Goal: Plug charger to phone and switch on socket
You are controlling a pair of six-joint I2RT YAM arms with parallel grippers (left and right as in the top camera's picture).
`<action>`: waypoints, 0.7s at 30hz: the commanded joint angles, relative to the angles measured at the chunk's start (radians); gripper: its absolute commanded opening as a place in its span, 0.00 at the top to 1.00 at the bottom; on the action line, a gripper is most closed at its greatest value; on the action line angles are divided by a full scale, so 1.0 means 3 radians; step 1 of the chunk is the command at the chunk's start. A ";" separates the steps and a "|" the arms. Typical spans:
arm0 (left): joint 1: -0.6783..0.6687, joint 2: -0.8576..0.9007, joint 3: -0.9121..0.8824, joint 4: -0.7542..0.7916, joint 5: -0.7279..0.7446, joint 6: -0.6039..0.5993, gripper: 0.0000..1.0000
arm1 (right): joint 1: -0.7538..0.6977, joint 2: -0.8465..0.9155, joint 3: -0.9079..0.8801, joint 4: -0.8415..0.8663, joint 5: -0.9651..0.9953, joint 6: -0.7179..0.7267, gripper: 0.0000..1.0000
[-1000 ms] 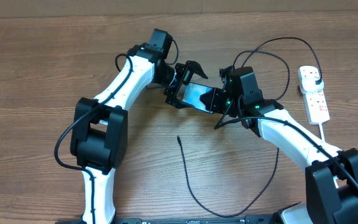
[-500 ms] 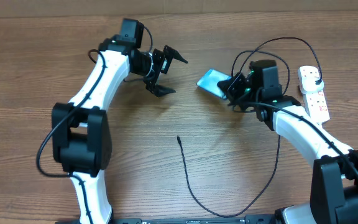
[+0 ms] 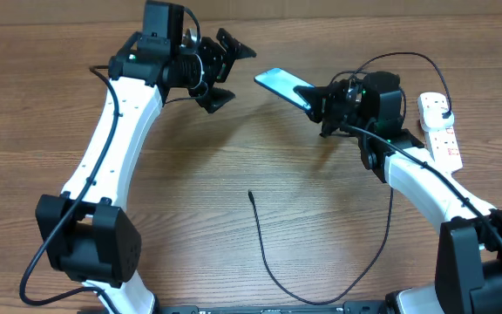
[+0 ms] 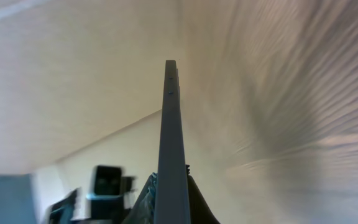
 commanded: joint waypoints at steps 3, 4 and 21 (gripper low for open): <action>-0.0010 -0.0053 0.0051 0.0005 -0.0072 0.0053 0.00 | 0.0067 -0.0037 0.0075 0.0486 -0.0238 0.0762 0.96; -0.0010 -0.0053 0.0051 0.0004 -0.0072 0.0028 0.00 | 0.0085 -0.0037 0.0075 0.0575 -0.0238 0.0813 0.96; -0.0319 -0.0046 0.0051 0.0263 -0.0543 -0.0256 0.00 | 0.0361 -0.0037 0.0075 0.1002 -0.0239 0.1174 0.96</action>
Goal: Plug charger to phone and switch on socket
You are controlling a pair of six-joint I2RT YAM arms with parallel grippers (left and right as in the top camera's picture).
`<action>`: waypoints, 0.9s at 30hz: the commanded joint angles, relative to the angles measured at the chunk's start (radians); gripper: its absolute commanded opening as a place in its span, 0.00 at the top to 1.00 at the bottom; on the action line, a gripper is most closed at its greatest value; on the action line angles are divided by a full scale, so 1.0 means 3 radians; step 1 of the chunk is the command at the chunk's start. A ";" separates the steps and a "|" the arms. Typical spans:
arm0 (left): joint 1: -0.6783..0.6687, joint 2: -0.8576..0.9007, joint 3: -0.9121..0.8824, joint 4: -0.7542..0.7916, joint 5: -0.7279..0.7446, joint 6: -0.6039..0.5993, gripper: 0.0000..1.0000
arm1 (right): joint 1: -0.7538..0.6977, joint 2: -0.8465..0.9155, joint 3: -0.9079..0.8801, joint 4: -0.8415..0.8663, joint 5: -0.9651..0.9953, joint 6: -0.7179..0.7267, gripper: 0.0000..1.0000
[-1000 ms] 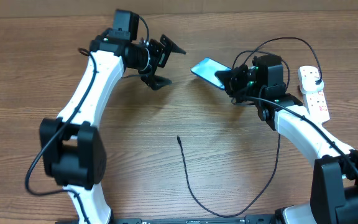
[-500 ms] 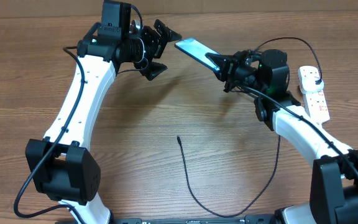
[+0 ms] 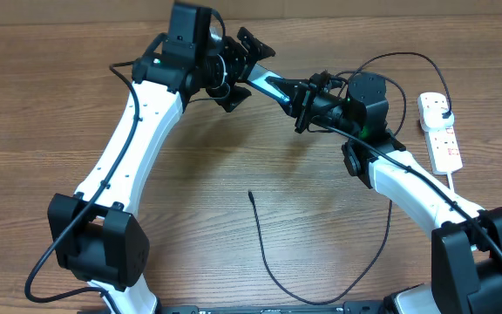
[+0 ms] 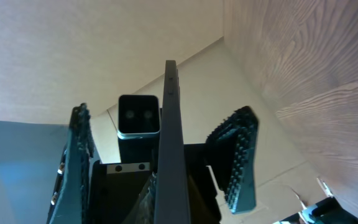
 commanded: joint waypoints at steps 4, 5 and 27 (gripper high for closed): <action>-0.0005 -0.0045 0.0051 0.0009 -0.0167 -0.0197 0.00 | 0.0003 -0.0038 0.0074 0.0099 -0.0027 0.0079 0.96; -0.0005 -0.0045 0.0051 0.0008 -0.0165 -0.0223 0.02 | 0.0003 -0.0038 0.0074 0.0099 -0.0029 0.0118 0.96; -0.0005 -0.0038 0.0050 -0.0025 -0.0329 -0.0582 0.33 | 0.0003 -0.0038 0.0074 0.0346 -0.0081 0.0234 0.96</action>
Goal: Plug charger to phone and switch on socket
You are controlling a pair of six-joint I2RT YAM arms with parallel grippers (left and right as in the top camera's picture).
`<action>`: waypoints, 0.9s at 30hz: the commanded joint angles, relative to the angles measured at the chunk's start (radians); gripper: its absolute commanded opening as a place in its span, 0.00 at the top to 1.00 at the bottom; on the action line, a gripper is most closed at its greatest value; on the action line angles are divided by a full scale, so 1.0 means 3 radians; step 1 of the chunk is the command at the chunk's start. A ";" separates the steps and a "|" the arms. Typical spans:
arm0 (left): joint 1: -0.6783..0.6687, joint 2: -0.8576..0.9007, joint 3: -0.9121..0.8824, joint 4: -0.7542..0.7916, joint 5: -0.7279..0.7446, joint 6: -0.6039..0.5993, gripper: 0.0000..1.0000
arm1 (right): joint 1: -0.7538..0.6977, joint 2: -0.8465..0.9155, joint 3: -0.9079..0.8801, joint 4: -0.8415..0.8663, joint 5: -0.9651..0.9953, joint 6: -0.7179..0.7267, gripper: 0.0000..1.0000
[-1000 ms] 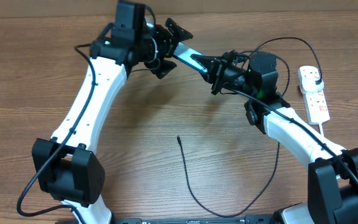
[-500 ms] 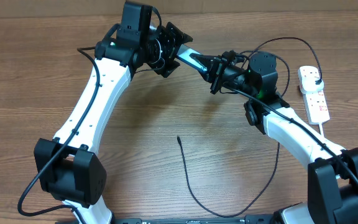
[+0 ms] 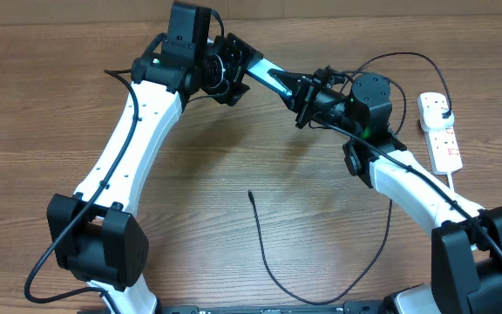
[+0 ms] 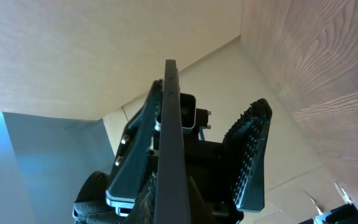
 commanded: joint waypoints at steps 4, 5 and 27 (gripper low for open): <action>-0.0001 -0.0038 0.0050 0.0001 -0.0057 -0.0056 0.41 | 0.0010 -0.0043 0.0074 0.0092 -0.0149 0.0076 0.96; -0.0001 -0.0038 0.0050 0.0001 -0.0057 -0.0060 0.46 | 0.0010 -0.0043 0.0074 0.0092 -0.0154 0.0076 0.96; -0.0019 -0.0038 0.0050 0.0023 -0.0120 -0.0205 0.64 | 0.0024 -0.0043 0.0074 0.0092 -0.0238 0.0076 0.96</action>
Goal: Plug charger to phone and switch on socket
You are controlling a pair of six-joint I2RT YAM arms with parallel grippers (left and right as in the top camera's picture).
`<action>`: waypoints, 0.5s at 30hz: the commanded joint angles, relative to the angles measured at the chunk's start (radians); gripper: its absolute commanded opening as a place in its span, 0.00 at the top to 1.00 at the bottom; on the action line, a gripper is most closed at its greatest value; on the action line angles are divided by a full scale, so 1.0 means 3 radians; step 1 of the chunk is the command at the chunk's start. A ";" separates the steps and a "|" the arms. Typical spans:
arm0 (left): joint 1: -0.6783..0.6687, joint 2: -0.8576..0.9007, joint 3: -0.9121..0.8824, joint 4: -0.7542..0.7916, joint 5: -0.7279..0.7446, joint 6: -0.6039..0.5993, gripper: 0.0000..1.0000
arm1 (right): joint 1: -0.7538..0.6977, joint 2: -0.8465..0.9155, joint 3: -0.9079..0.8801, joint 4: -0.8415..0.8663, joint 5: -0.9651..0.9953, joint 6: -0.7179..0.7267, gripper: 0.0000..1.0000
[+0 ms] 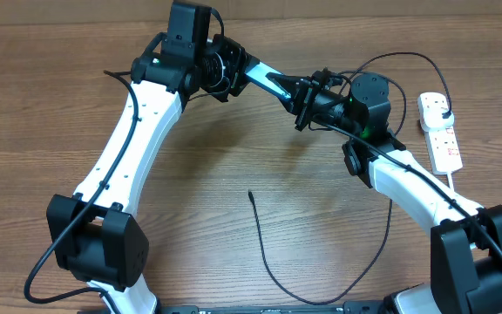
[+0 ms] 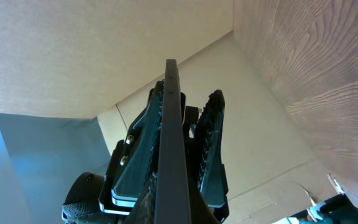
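A dark phone point(image 1: 267, 81) hangs in the air at the back of the table, held from both ends. My right gripper point(image 1: 308, 98) is shut on its right end. My left gripper point(image 1: 238, 70) is shut on its left end. The right wrist view shows the phone point(image 2: 171, 124) edge-on, rising from my right gripper point(image 2: 173, 211), with the left gripper's ribbed fingers point(image 2: 209, 149) pressed in on either side. The black charger cable point(image 1: 264, 253) lies loose on the table, its plug tip point(image 1: 250, 194) pointing to the back. The white socket strip point(image 1: 438, 131) lies at the far right.
A thin black lead runs from the socket strip in an arc behind the right arm point(image 1: 399, 61). The brown wooden table point(image 1: 42, 131) spreads to the left and front. Both white arms reach in towards the back middle.
The left gripper's fingers, which stood apart on either side of the phone's far end, have shut onto it. The phone and the right gripper have barely moved.
The right gripper held the phone up alone, with the left gripper open some way to its left. Then the left gripper was at the phone's free end, its fingers wide. They straddled that end, and now grip it.
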 commanded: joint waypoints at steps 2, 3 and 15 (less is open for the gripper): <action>-0.0019 -0.0037 0.0039 -0.0017 -0.0098 -0.0023 0.66 | 0.0024 -0.0062 0.0075 0.0127 -0.0137 0.0079 0.96; -0.0020 -0.0037 0.0039 -0.0017 -0.0098 -0.0023 0.68 | 0.0024 -0.0062 0.0075 0.0127 -0.0137 0.0079 0.96; -0.0023 -0.0037 0.0039 -0.0025 -0.0122 -0.0022 0.92 | 0.0025 -0.0062 0.0075 0.0130 -0.0203 0.0080 0.96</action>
